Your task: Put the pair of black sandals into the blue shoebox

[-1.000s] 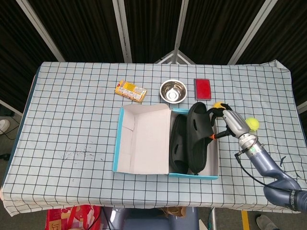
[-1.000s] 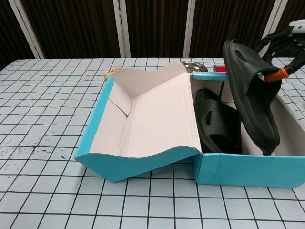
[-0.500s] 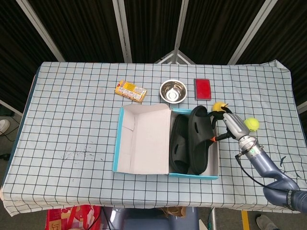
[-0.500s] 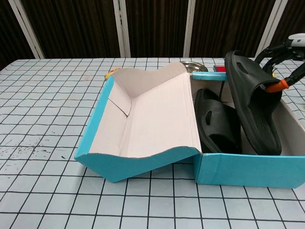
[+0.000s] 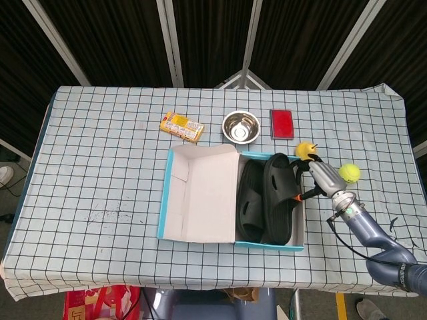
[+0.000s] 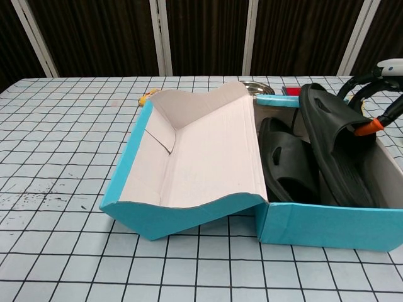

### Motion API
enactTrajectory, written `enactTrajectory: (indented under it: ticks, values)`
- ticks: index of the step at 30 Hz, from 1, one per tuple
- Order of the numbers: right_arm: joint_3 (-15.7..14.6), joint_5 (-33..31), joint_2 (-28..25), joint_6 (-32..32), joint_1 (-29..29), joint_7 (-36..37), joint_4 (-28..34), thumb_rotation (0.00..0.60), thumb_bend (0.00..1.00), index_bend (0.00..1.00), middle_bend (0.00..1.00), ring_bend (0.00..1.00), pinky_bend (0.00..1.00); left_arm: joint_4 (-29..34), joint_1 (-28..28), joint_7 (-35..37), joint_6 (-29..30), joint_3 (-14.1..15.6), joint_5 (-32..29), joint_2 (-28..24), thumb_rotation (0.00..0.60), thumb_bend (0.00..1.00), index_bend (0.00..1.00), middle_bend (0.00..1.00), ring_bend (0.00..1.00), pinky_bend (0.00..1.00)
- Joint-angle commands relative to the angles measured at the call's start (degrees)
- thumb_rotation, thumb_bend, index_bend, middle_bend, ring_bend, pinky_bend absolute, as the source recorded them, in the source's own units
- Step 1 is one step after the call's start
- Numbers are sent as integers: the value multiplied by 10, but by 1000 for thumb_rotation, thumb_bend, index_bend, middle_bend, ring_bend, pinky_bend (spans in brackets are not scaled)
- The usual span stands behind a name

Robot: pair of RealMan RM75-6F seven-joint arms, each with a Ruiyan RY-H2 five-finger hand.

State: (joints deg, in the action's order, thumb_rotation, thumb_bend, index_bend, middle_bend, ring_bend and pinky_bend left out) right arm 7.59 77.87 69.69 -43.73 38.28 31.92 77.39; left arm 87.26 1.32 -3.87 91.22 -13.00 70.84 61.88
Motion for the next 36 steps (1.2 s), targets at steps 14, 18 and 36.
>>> enactTrajectory:
  ticks: [14,18,36]
  values:
    - [-12,-28,0,59,16,-49,5,600,540,772,586,253,0,-2,-2,9,-1,-1,-1,-2,600,503,159,33,0,105]
    - [-11,-33,-2,64,19,-63,9,600,543,775,587,253,0,-2,-2,9,-1,-1,-1,-2,600,503,159,33,0,105]
    - [-11,-62,53,62,31,-158,-30,600,544,784,587,257,0,-1,-4,13,4,-4,-3,-3,600,503,159,33,0,105]
